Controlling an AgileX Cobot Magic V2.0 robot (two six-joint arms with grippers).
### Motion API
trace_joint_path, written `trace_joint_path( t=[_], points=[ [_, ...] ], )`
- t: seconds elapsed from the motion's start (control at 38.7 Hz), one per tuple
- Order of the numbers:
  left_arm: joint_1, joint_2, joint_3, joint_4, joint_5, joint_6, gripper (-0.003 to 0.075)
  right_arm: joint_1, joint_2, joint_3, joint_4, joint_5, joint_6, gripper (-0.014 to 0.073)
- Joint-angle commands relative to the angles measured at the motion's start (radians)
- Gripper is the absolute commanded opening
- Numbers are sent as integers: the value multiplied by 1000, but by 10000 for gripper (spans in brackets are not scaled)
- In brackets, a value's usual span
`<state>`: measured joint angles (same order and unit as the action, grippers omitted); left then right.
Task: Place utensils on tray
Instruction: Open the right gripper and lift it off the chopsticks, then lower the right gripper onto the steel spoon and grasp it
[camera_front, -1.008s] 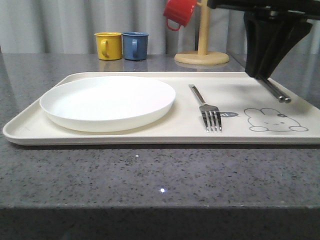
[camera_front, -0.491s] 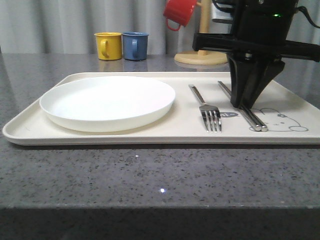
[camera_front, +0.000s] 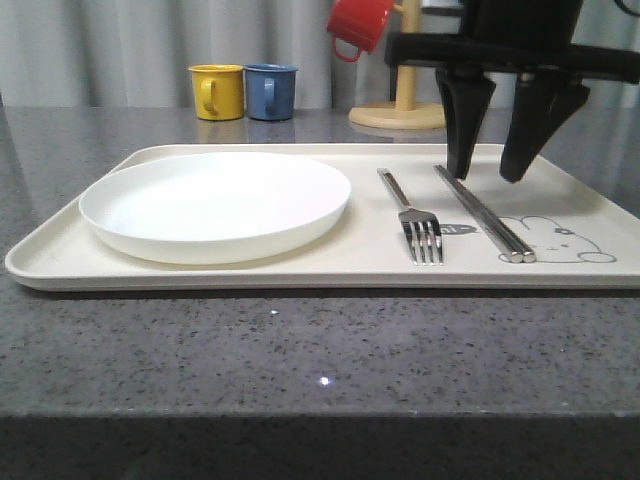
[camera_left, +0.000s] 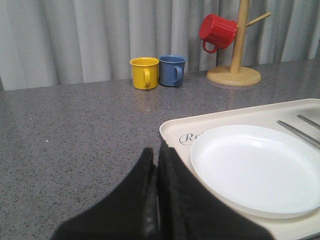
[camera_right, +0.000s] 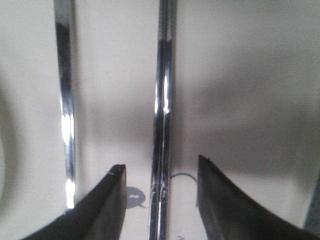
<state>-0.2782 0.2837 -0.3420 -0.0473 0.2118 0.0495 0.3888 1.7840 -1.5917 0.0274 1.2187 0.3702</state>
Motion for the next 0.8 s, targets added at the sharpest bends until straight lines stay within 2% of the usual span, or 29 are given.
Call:
trace_joint_path(
  t=[0.0, 0.18, 0.39, 0.44, 0.57, 0.78],
  points=[
    [2, 7, -26, -8, -86, -10, -18, -17, -50, -106, -104, 120, -64, 383],
    [2, 7, -26, -8, -86, -10, -18, -114, -109, -108, -128, 120, -166, 383],
    [2, 7, -26, -8, -86, -10, -18, -350, -188, -40, -130, 119, -266, 383],
    [2, 7, -26, -8, -86, -10, -18, -435, -190, -23, -129, 118, -310, 383],
    [2, 7, -26, -8, -86, -10, -18, -559, -167, 3, -120, 106, -362, 383],
    [2, 7, -26, -8, -86, -10, -18, -628, -108, 7, -104, 76, -424, 383]
  ],
)
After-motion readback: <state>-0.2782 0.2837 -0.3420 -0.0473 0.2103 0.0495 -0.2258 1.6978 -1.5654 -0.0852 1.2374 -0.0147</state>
